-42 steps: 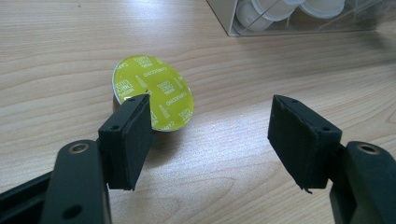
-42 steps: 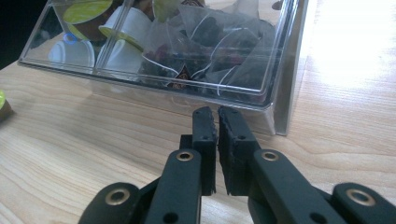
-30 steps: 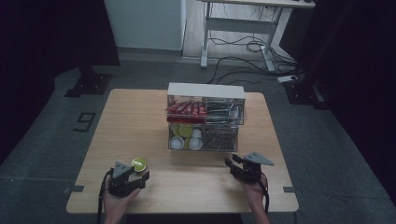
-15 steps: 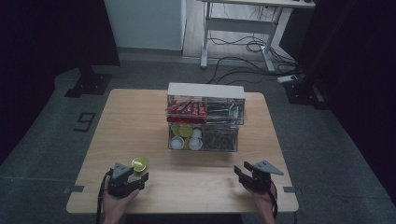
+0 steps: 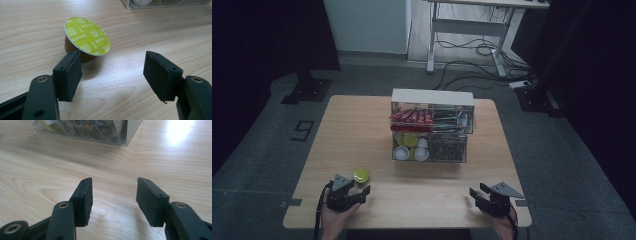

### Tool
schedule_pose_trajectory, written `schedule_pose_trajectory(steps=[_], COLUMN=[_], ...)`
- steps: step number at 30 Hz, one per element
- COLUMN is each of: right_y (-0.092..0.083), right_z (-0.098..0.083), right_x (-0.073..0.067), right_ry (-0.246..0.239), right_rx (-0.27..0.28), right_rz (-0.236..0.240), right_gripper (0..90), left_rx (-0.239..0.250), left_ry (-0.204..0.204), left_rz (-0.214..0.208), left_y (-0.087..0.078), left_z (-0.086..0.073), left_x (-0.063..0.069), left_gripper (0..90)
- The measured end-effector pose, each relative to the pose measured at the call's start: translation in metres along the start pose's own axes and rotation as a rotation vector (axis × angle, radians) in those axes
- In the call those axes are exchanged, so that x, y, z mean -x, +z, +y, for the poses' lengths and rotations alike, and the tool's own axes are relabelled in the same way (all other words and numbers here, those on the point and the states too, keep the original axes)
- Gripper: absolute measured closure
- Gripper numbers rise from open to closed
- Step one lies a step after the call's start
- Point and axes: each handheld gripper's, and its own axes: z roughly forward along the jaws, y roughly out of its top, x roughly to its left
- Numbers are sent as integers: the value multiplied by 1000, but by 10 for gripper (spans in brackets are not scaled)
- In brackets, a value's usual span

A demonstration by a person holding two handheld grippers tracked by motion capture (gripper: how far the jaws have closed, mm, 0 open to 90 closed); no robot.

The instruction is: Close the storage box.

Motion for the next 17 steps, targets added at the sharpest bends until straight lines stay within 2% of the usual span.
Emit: schedule_pose_trajectory(steps=[4, 9, 17], right_y=[4, 5, 6], right_z=[0, 1, 2], right_x=[-2, -1, -2], right_ry=[-20, -6, -15], right_rx=[-31, -41, -54], right_rz=[-2, -1, -2], right_gripper=[464, 464, 459], left_rx=[-9, -8, 0], left_ry=[8, 9, 2], left_rz=[-7, -7, -3], left_y=[2, 2, 0], left_z=[-1, 0, 0], left_x=[1, 1, -1], left_gripper=[311, 310, 311])
